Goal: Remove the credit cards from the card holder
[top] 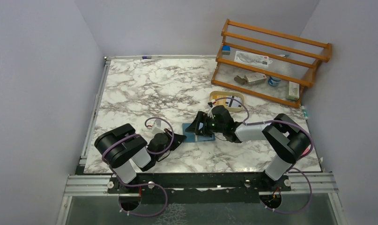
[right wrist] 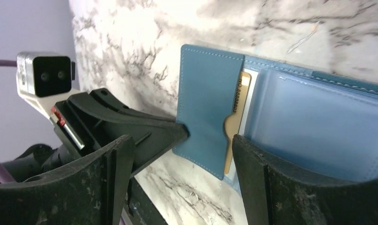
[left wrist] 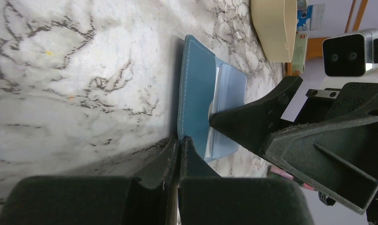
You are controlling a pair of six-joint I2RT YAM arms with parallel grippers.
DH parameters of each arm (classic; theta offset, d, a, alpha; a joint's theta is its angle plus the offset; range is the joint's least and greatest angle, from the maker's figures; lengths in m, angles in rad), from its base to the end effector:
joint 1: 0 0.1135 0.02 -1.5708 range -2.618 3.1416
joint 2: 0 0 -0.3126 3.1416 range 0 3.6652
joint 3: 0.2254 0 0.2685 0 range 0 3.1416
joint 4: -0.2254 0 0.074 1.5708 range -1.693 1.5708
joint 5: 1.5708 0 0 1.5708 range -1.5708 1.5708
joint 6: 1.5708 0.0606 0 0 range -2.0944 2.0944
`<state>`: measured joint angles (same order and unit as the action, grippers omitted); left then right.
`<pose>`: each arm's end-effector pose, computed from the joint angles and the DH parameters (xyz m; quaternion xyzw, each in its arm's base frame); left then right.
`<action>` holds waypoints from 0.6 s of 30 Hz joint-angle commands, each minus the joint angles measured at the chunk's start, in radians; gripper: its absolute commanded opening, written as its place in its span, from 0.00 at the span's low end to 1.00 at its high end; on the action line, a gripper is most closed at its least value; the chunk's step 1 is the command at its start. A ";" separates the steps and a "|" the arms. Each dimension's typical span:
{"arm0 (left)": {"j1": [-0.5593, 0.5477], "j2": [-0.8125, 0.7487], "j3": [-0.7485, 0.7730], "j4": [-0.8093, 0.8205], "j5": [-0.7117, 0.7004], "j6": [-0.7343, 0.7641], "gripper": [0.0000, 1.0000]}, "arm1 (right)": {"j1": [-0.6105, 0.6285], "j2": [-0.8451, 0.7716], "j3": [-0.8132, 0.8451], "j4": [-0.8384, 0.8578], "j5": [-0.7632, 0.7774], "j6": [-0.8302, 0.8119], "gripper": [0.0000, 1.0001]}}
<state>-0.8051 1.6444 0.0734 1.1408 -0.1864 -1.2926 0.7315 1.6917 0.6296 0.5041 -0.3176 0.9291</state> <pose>0.1636 -0.1539 0.1078 -0.2510 0.8012 -0.4269 0.3359 0.2472 0.2473 0.1548 0.0089 0.8668 0.4468 0.2210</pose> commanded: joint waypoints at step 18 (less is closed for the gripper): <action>0.032 0.095 0.044 -0.337 0.128 0.039 0.00 | 0.000 0.042 0.044 -0.330 0.313 -0.084 0.82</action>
<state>-0.7715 1.6958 0.1352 1.1248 -0.1135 -1.3182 0.7383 1.6920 0.7132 0.3534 -0.1558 0.9100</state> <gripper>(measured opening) 0.007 0.818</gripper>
